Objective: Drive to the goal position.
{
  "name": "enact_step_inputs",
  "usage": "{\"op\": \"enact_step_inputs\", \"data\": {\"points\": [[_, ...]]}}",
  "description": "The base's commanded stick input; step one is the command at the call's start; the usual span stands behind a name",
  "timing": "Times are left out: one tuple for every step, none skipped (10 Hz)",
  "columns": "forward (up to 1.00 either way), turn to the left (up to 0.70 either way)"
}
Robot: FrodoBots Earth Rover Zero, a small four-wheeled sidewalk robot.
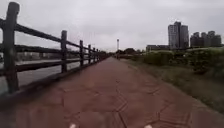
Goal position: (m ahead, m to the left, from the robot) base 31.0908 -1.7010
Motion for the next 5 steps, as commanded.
{"op": "enact_step_inputs", "data": {"points": [[1.00,0.00],[1.00,0.00],[1.00,0.00],[1.00,0.00],[1.00,0.00]]}}
